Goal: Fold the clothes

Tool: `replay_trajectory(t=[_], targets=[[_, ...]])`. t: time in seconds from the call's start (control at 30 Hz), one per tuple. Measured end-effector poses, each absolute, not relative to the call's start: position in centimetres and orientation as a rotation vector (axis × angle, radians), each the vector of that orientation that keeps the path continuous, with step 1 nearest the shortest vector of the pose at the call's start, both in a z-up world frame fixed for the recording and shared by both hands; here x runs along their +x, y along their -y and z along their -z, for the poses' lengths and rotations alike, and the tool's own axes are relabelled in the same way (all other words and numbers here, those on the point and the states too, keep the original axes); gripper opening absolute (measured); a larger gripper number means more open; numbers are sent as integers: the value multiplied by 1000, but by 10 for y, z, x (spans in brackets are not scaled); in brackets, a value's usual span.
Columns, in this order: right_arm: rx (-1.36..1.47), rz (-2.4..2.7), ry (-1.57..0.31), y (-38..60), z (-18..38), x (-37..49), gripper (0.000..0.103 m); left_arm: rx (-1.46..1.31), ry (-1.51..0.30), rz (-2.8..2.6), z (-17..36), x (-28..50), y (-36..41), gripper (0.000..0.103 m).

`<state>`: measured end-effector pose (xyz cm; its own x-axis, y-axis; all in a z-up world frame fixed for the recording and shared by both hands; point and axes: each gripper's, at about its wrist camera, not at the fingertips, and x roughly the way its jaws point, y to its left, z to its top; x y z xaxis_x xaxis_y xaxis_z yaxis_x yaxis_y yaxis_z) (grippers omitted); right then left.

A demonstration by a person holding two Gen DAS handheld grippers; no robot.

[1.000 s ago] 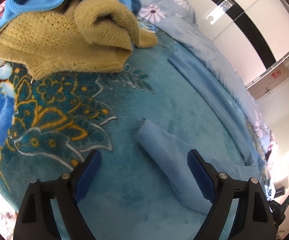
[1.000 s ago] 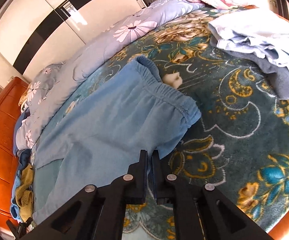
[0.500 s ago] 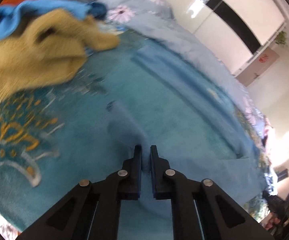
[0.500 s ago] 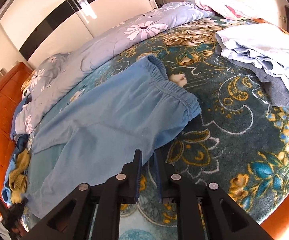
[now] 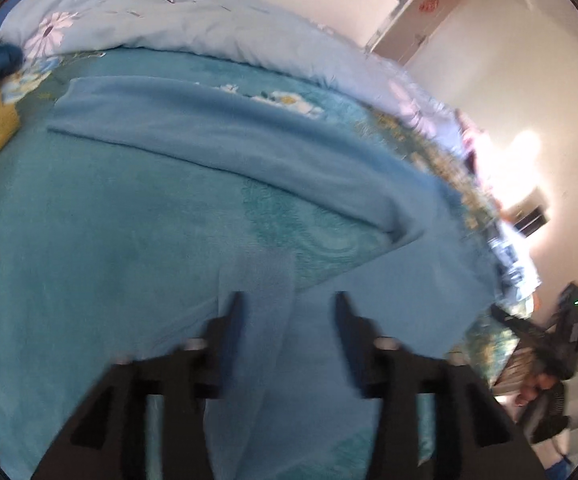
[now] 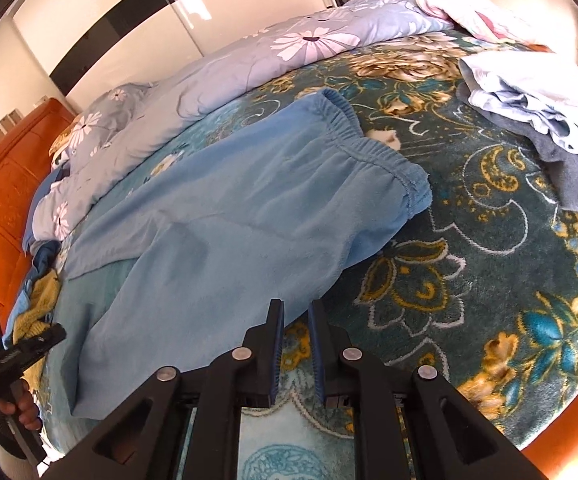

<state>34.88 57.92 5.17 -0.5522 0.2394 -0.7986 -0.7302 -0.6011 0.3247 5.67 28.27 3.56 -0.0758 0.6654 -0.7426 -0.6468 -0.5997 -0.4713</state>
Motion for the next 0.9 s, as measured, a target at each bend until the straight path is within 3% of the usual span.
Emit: replay_trajectory(t=[0.13, 0.27, 0.53, 0.73, 0.9], targets=[[-977, -2168, -880, -580, -54, 349, 14, -1209, 57, -1901, -43, 48, -247, 59], [-966, -2169, -894, -577, -53, 349, 25, -1260, 36, -1887, -26, 40, -233, 58], [-998, -2174, -910, -565, -44, 341, 25, -1288, -120, -1773, -3, 56, -269, 58], [-995, -2167, -899, -565, -47, 347, 27, -1298, 37, -1692, 1, 57, -259, 55], [-999, -2153, -903, -567, -45, 351, 28, -1258, -54, -1639, -3, 64, -272, 53]])
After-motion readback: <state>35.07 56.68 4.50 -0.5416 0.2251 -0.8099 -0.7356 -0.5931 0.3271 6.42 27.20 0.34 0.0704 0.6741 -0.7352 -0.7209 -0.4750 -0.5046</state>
